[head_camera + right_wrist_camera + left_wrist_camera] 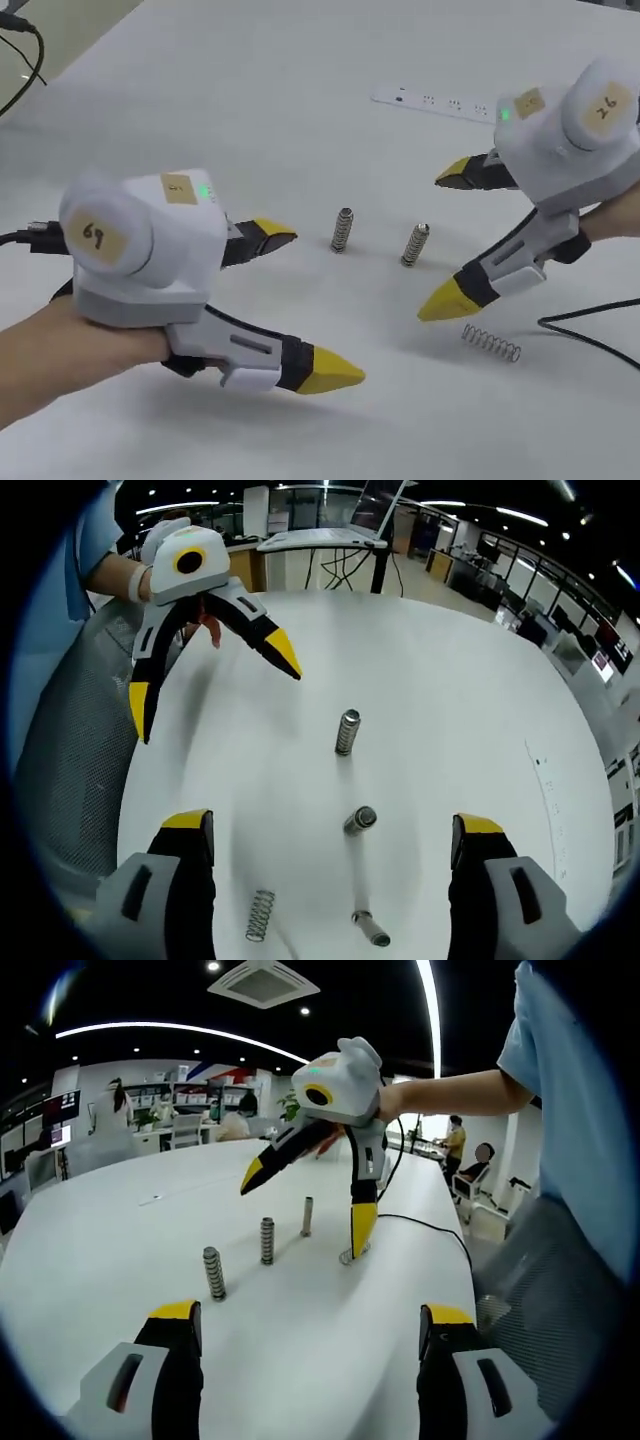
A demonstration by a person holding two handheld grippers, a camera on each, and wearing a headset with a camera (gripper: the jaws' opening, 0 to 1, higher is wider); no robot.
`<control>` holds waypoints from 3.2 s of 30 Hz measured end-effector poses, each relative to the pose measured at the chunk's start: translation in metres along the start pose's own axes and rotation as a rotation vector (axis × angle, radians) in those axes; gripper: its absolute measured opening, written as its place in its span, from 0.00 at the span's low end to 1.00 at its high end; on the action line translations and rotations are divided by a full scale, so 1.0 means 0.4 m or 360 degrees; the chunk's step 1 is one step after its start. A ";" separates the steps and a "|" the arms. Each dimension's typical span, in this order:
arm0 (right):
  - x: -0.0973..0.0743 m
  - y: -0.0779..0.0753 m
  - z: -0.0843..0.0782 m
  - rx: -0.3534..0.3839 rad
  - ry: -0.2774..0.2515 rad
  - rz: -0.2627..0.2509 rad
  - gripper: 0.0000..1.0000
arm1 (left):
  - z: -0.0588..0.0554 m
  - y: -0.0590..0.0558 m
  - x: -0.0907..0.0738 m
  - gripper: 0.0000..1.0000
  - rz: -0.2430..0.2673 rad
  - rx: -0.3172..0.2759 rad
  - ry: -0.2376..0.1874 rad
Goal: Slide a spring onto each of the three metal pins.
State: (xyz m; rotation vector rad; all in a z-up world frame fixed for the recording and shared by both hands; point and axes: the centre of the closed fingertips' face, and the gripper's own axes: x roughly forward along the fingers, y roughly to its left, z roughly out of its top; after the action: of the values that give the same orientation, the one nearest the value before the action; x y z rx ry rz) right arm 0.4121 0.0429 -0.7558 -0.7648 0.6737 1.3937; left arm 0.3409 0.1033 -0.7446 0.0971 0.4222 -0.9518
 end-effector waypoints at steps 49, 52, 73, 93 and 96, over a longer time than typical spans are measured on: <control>-0.246 0.152 -0.242 0.0677 -0.0234 -0.0461 0.95 | 0.043 -0.109 0.150 0.77 -0.0386 0.0199 0.0068; -0.250 0.158 -0.243 0.0685 -0.0238 -0.0468 0.94 | 0.045 -0.112 0.163 0.76 -0.0401 0.0191 0.0066; -0.278 0.167 -0.239 0.0742 -0.0296 -0.0522 0.91 | 0.031 -0.120 0.244 0.54 -0.0495 0.0264 0.0057; -0.293 0.182 -0.253 0.0775 -0.0301 -0.0527 0.87 | 0.009 -0.118 0.334 0.24 -0.0511 0.0338 0.0109; -0.293 0.187 -0.253 0.0784 -0.0305 -0.0528 0.87 | 0.008 -0.119 0.338 0.20 -0.0516 0.0336 0.0112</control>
State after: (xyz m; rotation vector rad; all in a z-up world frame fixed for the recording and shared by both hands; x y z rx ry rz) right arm 0.3319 -0.1069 -0.7281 -0.3254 0.6679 0.9294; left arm 0.3717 -0.0291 -0.7898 0.2605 0.4083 -1.3145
